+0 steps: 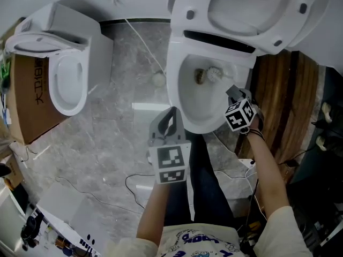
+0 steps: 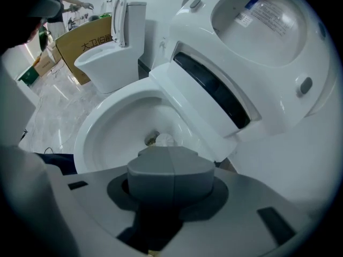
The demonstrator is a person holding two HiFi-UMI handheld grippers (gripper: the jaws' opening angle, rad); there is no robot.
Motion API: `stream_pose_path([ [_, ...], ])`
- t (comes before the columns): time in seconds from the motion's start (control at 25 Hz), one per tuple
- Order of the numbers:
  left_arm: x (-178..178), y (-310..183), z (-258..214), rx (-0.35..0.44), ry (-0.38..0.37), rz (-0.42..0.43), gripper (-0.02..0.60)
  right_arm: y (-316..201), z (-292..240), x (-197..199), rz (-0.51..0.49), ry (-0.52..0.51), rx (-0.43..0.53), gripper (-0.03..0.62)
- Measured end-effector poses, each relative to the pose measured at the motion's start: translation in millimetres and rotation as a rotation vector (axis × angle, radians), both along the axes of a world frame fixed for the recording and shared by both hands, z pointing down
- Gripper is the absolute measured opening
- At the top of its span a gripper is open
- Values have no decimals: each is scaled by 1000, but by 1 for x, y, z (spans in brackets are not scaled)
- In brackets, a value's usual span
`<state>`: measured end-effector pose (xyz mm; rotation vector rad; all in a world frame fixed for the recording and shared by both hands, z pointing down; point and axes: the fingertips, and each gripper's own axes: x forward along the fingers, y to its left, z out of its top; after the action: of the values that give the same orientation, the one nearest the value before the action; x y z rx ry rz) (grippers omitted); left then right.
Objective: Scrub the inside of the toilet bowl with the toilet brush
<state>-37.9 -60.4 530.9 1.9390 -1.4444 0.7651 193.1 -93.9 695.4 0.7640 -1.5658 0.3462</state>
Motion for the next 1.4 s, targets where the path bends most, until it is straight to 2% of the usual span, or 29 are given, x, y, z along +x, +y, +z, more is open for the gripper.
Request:
stream_pose_path([
  [0.24,-2,1,2,-2,-4,-4,2,27,8,-7,-38,14,-83,163],
  [0.44,-2,4,3,-7,-1,-5,2,50,13,-18,4,-26,-148,163],
  [0.56,-3,5,4,-10,0,-8,2,61,13,-29,70,-76,-186,163],
  [0.72,-2,5,4,-7,-4,-14,2,70,13,-45,203,-168,-219,163],
  [0.92,1,5,4,-2,-2,-10,2,63,10,-57,465,-292,-236,163],
  [1.24,11,8,3,0,4,2,2,33,9,-69,738,-455,-199,163],
  [1.4,12,8,3,0,5,3,2,10,7,-66,924,-565,-169,163],
])
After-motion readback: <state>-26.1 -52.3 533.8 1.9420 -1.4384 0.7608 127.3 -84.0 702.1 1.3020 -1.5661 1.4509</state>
